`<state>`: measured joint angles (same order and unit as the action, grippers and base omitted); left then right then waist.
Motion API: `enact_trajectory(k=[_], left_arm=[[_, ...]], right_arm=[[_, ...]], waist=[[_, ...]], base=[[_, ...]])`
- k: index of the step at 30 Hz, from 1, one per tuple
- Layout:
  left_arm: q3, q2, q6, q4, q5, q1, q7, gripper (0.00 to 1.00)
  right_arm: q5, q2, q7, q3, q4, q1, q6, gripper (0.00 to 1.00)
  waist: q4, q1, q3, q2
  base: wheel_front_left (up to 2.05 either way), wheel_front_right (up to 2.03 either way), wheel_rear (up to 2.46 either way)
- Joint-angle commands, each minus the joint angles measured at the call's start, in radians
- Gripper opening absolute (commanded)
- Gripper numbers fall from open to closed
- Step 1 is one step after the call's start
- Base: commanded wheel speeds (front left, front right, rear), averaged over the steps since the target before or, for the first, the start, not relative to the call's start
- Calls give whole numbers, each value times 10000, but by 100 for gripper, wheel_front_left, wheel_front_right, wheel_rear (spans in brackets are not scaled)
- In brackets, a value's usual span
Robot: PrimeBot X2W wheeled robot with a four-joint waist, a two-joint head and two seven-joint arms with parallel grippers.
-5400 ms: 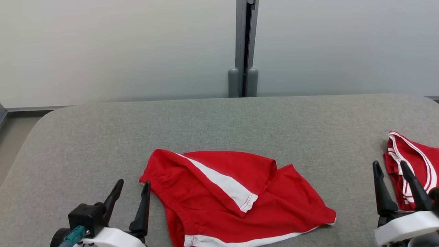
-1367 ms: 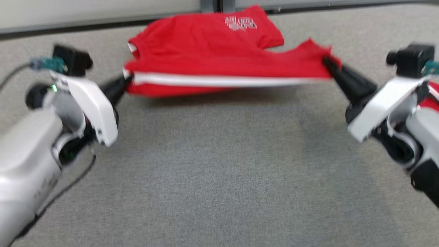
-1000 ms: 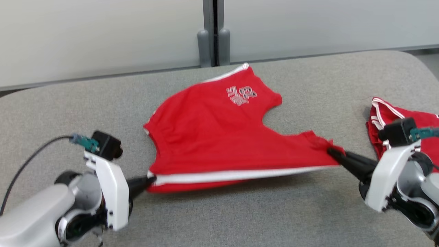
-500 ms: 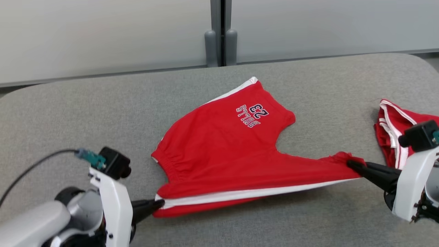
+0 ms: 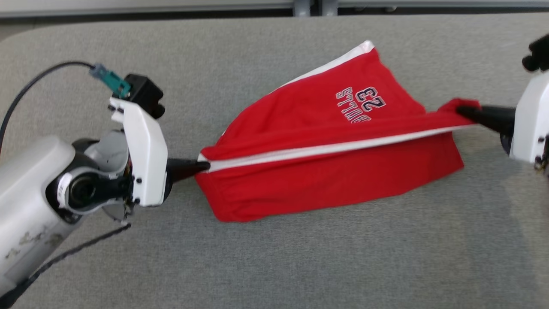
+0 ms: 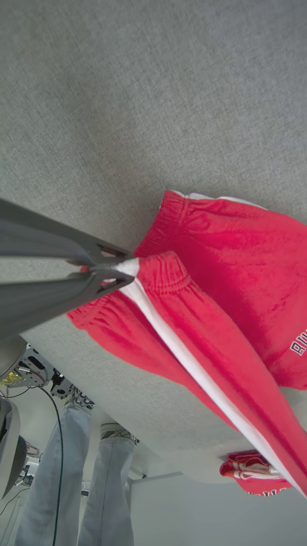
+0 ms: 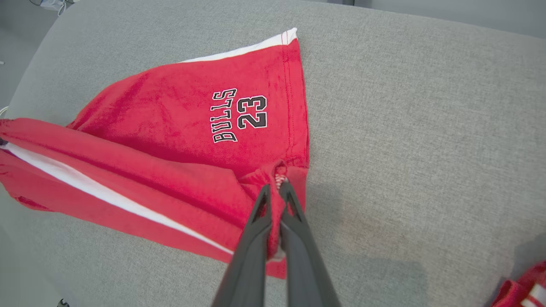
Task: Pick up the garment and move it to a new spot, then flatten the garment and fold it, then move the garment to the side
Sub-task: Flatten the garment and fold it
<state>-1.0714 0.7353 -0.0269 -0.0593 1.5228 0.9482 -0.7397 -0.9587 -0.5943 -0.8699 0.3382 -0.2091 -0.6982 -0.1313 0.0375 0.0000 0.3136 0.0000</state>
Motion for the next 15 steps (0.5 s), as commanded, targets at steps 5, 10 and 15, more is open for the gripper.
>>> enact_trajectory(k=[5, 10, 15], left_arm=[[218, -530, 266, -970, -161, 911, -132, 0], [373, -951, 523, -1562, -387, 1498, 27, 0], [385, -1260, 753, -1852, -436, 1796, 3, 0]], right_arm=[[916, 513, -762, -476, -1020, -1488, 6, 0], [1789, 899, -1022, -658, -1689, -2640, 6, 0], [2391, 1107, -950, -783, -2359, -3509, 8, 0]], waist=[[743, 0, 1026, 0], [1098, 0, 1556, 0], [1440, 0, 2003, 0]], base=[[0, 0, 0], [0, 0, 0], [0, 0, 0]])
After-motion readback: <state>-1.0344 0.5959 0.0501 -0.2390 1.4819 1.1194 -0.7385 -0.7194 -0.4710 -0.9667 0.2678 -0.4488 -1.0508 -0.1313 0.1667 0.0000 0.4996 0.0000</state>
